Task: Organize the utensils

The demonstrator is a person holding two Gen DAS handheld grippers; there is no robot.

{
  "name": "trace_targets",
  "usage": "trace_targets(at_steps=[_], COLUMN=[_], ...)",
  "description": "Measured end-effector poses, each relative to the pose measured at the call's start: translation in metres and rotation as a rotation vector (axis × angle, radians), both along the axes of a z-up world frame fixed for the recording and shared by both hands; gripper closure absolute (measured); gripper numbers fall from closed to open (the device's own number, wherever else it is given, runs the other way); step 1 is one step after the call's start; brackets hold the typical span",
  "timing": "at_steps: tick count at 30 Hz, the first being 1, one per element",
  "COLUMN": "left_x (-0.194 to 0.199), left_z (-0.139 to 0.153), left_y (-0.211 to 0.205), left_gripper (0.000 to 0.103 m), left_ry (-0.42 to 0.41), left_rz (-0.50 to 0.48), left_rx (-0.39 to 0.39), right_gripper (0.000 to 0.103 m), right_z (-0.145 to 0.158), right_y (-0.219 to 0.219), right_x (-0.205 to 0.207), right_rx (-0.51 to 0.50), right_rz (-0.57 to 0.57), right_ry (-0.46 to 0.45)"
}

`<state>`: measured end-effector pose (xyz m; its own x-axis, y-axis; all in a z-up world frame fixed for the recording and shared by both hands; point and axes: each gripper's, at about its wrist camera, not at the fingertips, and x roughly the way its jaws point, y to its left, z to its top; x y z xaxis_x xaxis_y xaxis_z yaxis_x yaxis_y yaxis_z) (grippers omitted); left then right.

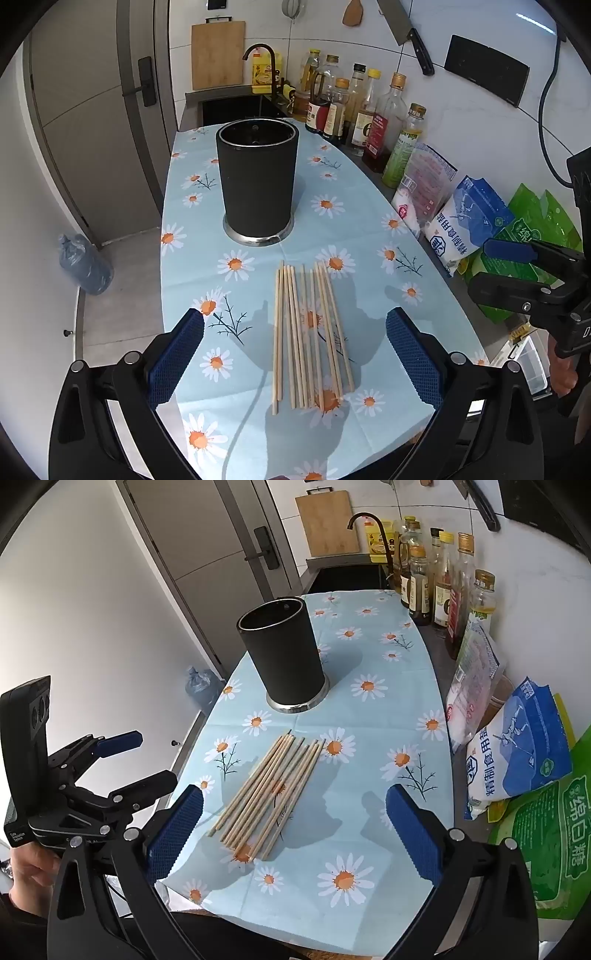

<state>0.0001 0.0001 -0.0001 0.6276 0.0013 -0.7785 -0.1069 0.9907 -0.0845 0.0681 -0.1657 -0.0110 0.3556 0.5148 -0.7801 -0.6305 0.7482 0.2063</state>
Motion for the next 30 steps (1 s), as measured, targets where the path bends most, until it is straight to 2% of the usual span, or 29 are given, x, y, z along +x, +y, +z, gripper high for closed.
trace_targets(at_steps=[30], left_x=[-0.006], left_z=[-0.013], left_y=[0.007], left_gripper=[0.007], left_ry=[0.034], left_rz=[-0.001], left_rx=[-0.013], right_gripper=[0.005], right_z=[-0.01], right_y=[0.007], right_x=[0.002], right_rx=[-0.007], right_rz=[0.013], right_ry=[0.038])
